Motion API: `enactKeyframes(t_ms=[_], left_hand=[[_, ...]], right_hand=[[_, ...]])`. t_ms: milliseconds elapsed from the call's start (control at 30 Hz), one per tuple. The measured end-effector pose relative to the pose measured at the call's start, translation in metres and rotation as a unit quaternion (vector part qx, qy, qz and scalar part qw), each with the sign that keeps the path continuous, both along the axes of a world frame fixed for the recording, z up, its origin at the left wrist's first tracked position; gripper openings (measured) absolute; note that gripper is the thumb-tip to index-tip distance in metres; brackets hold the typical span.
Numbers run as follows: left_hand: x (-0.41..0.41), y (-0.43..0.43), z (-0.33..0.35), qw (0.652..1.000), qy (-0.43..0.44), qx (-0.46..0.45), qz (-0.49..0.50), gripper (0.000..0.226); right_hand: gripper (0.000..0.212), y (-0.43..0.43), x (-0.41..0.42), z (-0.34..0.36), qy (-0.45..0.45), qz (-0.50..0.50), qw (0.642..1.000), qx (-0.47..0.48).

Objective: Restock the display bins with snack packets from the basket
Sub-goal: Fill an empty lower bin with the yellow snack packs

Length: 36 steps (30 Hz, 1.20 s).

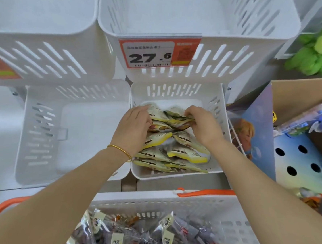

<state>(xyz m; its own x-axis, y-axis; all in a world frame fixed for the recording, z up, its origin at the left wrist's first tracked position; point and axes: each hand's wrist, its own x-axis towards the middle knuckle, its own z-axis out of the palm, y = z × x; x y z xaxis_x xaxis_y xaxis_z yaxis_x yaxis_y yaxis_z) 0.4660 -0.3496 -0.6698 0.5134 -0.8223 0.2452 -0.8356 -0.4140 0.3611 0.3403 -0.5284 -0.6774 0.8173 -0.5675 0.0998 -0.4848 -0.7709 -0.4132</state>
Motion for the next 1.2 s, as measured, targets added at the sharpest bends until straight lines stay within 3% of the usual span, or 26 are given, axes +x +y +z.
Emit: enactKeyframes(t_ms=[133,267,400,633,700,767,867,933,1067,1133,1200], left_hand=[[0.002,0.003,-0.005,1.000,-0.016,0.016,-0.006,0.024],[-0.004,0.005,-0.001,1.000,-0.008,0.019,0.002,0.013],[-0.014,0.018,0.011,1.000,0.022,0.010,-0.004,0.037],[-0.084,0.084,0.045,0.994,0.073,-0.068,-0.035,0.020],[-0.112,0.105,0.050,0.992,0.102,-0.040,-0.060,0.022],[-0.138,0.123,0.050,0.989,0.113,0.003,-0.097,0.023],[-0.171,0.142,0.053,0.976,0.154,0.060,-0.142,0.026],[-0.189,0.153,0.053,0.968,0.182,0.090,-0.146,0.025],[-0.211,0.165,0.054,0.959,0.180,0.145,-0.165,0.026],[-0.217,0.169,0.049,0.946,0.122,0.226,-0.198,0.034],[-0.219,0.174,0.039,0.923,0.040,0.314,-0.221,0.040]], right_hand=[[0.036,-0.001,-0.004,0.000,0.010,0.018,0.999,0.047],[0.049,0.004,-0.004,0.005,0.057,0.031,0.992,0.105],[0.068,0.016,-0.020,0.021,0.053,0.007,0.991,0.120],[0.048,0.086,-0.105,0.087,-0.037,-0.044,0.983,0.173],[0.038,0.115,-0.134,0.101,-0.034,-0.041,0.976,0.211],[0.032,0.143,-0.160,0.111,0.024,-0.007,0.974,0.224],[0.031,0.173,-0.188,0.122,0.213,0.089,0.949,0.215],[0.033,0.186,-0.204,0.123,0.306,0.100,0.922,0.215],[0.047,0.199,-0.234,0.105,0.252,-0.053,0.962,0.088],[0.055,0.205,-0.243,0.097,0.244,-0.104,0.959,0.096],[0.050,0.214,-0.250,0.091,0.262,-0.105,0.952,0.116]])
